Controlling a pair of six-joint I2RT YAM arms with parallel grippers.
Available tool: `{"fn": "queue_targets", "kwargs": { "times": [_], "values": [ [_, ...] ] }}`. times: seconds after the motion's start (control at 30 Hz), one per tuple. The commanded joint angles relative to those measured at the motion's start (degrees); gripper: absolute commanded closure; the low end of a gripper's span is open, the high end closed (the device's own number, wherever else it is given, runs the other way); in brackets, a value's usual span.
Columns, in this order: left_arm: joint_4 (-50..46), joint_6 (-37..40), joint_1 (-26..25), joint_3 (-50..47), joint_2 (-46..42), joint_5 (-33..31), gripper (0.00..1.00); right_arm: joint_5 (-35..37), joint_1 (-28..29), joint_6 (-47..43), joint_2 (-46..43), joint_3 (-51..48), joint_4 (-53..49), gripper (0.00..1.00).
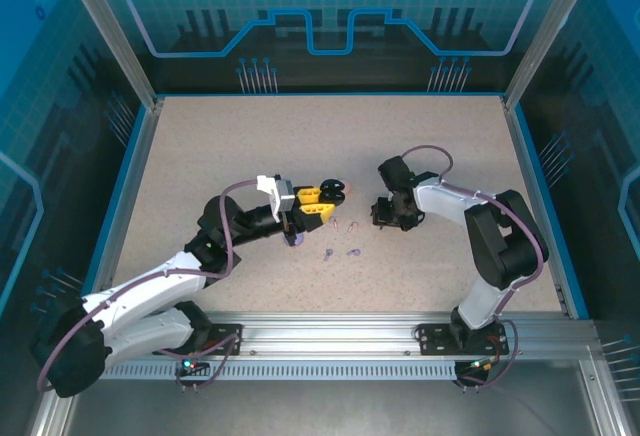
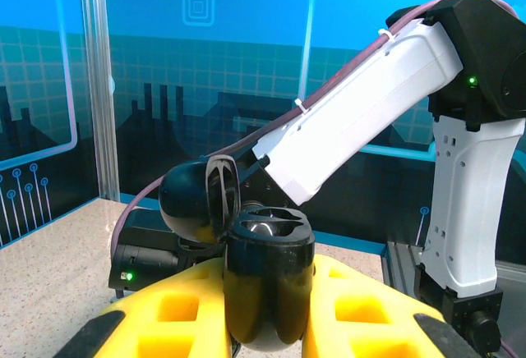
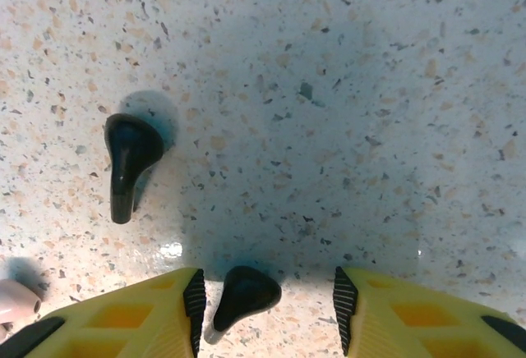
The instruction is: Insert the wireless bluetooth earbuds into the charging case
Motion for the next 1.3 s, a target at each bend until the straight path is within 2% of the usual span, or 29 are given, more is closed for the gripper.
{"fn": "queue_targets", "kwargs": {
  "times": [0.0,0.33,0.53,1.27],
  "values": [
    [0.30,1.29,-0.39,-0.40,-0.98,-0.69,0.94,1.03,0.71,-0.62,-0.79,0.32,-2.26,0.53],
    [0.30,1.11,-0.41,-0.07,-0.54,-0.67,0.94,1.25,0.71,-1.45,-2.34,-0.25,-3.62,0.59],
    [0.35,1.11,-0.42,0.11,-0.39,-0.68,0.93,0.22,0.62,-2.54,-4.01,1.37,-4.80,0.59],
    [-0.21,1.37,-0.46,-0.03,-1.11,-0.85,0.93,-1.87,0.40,-3.16,4.01,5.51,-5.94,0.66]
  ]
}}
